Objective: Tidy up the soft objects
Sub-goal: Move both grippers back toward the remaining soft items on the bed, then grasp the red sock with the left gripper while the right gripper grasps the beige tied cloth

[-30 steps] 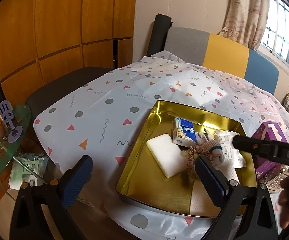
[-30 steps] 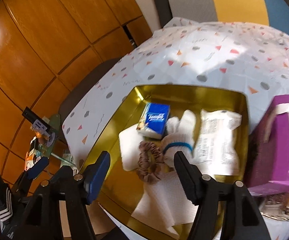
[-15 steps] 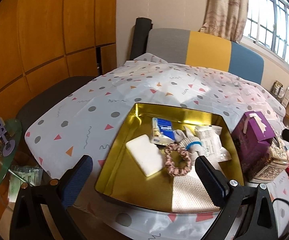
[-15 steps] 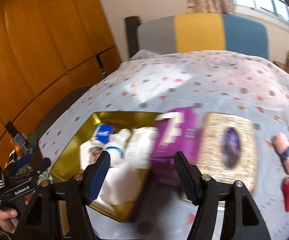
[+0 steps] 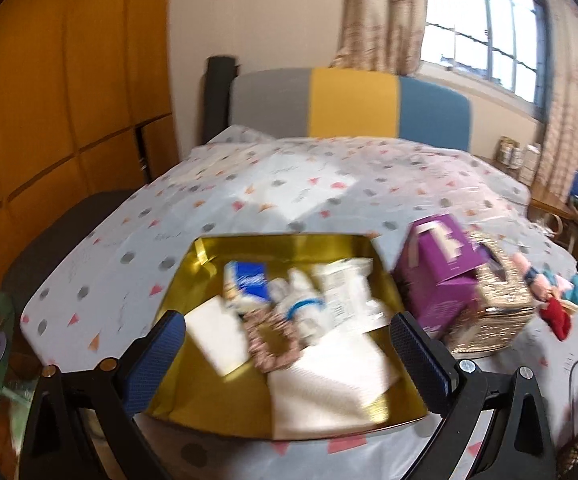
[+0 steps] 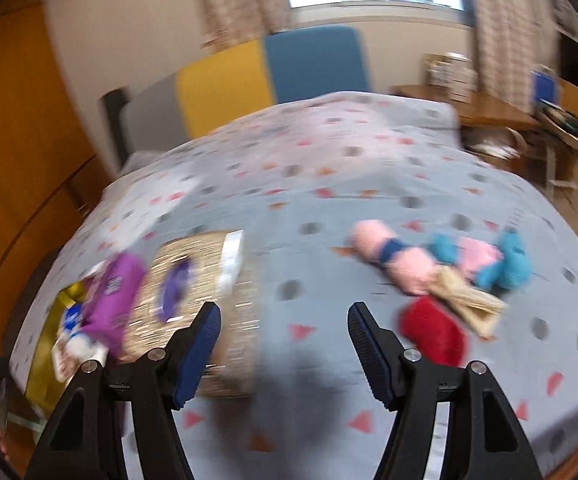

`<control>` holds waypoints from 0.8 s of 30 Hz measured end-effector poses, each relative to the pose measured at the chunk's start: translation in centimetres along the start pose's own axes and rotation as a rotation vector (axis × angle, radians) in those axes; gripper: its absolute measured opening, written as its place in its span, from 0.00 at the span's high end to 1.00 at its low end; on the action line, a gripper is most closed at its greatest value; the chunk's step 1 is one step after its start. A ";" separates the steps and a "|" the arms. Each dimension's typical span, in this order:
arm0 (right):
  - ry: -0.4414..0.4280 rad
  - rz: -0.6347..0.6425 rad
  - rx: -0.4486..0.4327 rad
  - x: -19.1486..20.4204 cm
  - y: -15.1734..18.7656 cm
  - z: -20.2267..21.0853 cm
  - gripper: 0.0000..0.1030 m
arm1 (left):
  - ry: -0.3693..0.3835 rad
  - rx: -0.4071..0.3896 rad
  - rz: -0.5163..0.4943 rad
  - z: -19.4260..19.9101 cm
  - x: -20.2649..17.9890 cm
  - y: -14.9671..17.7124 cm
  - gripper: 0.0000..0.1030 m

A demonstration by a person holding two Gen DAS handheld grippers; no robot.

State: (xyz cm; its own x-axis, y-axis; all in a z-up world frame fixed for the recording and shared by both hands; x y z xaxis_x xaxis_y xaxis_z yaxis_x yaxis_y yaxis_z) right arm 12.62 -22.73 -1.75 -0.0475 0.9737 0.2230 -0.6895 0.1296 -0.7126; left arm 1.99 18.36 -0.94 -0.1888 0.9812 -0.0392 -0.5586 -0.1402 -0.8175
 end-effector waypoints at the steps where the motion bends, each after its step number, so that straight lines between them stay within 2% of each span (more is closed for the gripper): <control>1: 0.026 -0.029 -0.006 -1.4 -0.1 0.2 0.35 | 0.018 -0.007 -0.012 0.2 -0.7 -0.3 0.00; 5: 0.149 -0.217 -0.050 -8.8 -0.5 0.9 0.35 | 0.114 -0.014 -0.045 0.4 -3.9 -1.5 0.00; 10: 0.267 -0.427 -0.109 -15.8 -0.8 1.7 0.35 | 0.231 -0.011 -0.096 0.7 -8.5 -3.1 0.00; 18: 0.282 -0.575 -0.112 -20.3 0.7 0.0 0.35 | 0.376 -0.017 -0.220 1.0 -17.6 -5.6 0.00; 19: 0.260 -0.589 -0.140 -20.3 0.6 0.4 0.35 | 0.395 -0.013 -0.232 0.9 -18.9 -5.8 0.00; 21: 0.274 -0.596 -0.213 -20.5 0.4 1.8 0.35 | 0.451 0.001 -0.261 0.7 -22.1 -6.3 0.00; 24: 0.232 -0.644 -0.242 -20.9 0.7 2.3 0.35 | 0.502 0.054 -0.318 -0.5 -27.2 -6.2 0.03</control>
State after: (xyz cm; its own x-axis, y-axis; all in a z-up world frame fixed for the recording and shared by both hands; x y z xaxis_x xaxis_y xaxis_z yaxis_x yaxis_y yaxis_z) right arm 11.51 -43.40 -5.39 0.4872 0.7013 0.5204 -0.3483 0.7025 -0.6206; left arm 10.97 -7.35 4.86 0.3919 0.9169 -0.0753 -0.5678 0.1766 -0.8040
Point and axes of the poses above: each gripper's, at about its wrist camera, not at the fingertips, and z roughly against the way its jaws point, x to its left, y to its underside, the point moved 6 cm from there along -z, roughly the way its jaws point, and after that the axes turned 3 degrees about z, right-handed, at the moved point
